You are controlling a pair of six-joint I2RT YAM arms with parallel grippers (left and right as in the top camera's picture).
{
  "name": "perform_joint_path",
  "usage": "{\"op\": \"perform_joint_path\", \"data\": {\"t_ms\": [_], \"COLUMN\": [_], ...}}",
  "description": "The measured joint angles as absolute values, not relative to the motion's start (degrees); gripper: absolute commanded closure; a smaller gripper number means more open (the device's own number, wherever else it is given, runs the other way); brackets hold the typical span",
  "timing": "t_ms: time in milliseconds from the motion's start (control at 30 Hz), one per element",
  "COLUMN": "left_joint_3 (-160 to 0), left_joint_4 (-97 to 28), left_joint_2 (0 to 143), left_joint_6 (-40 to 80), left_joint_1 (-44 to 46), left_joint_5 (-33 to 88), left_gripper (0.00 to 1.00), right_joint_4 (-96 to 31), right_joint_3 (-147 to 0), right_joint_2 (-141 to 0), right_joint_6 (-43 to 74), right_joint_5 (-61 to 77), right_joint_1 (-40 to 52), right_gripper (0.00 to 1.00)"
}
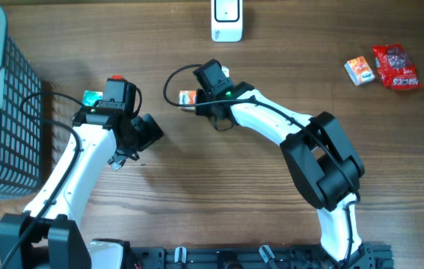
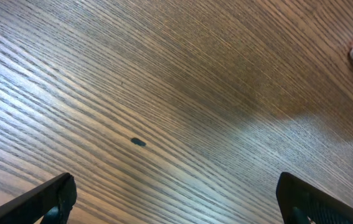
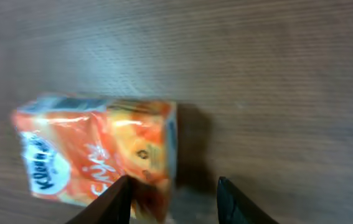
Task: Scan the item barcode
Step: 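Lower the right gripper and align it around the orange Kleenex box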
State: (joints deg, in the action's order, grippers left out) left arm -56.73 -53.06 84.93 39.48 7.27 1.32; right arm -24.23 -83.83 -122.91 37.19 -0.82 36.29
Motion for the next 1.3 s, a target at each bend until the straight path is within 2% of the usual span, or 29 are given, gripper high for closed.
{"op": "perform_joint_path", "data": {"t_ms": [100, 267, 333, 433, 667, 767, 933, 1067, 1300], "left_joint_3": [-56.71, -56.71, -56.71, -56.71, -56.71, -56.71, -56.71, -56.71, -56.71], "left_joint_4": [-53.32, -53.41, -53.41, -53.39, -52.93, -52.93, -52.95, -53.10, -53.15], "left_joint_2": [84.93, 84.93, 84.93, 84.93, 84.93, 84.93, 84.93, 84.93, 84.93], "left_joint_6": [39.48, 39.48, 39.48, 39.48, 39.48, 39.48, 39.48, 39.48, 39.48], "left_joint_1": [7.27, 7.27, 7.27, 7.27, 7.27, 7.27, 7.27, 7.27, 7.27], "left_joint_5": [1.32, 1.32, 1.34, 1.32, 1.32, 1.32, 1.32, 1.32, 1.32], "left_gripper": [0.00, 0.00, 0.00, 0.00, 0.00, 0.00, 0.00, 0.00, 0.00], "right_joint_4": [-28.05, -34.87, -36.91, -39.92, -37.89, -35.14, -33.30, -33.15, -39.51], "right_joint_3": [-84.73, -85.34, -85.32, -85.32, -85.69, -85.80, -85.76, -85.76, -85.54], "right_joint_2": [-122.87, -122.30, -122.02, -118.65, -109.10, -108.97, -109.21, -109.93, -110.04], "right_joint_6": [36.69, 35.70, 35.33, 34.76, 34.20, 33.95, 32.05, 23.75, -7.95], "right_joint_5": [-1.56, -2.52, -3.55, -5.76, -5.37, -3.75, -2.57, -1.91, 5.67], "right_joint_1": [36.36, 36.34, 36.34, 36.34, 36.34, 36.34, 36.34, 36.25, 35.35], "right_gripper": [0.62, 0.59, 0.56, 0.45, 0.41, 0.29, 0.28, 0.28, 0.27]}}
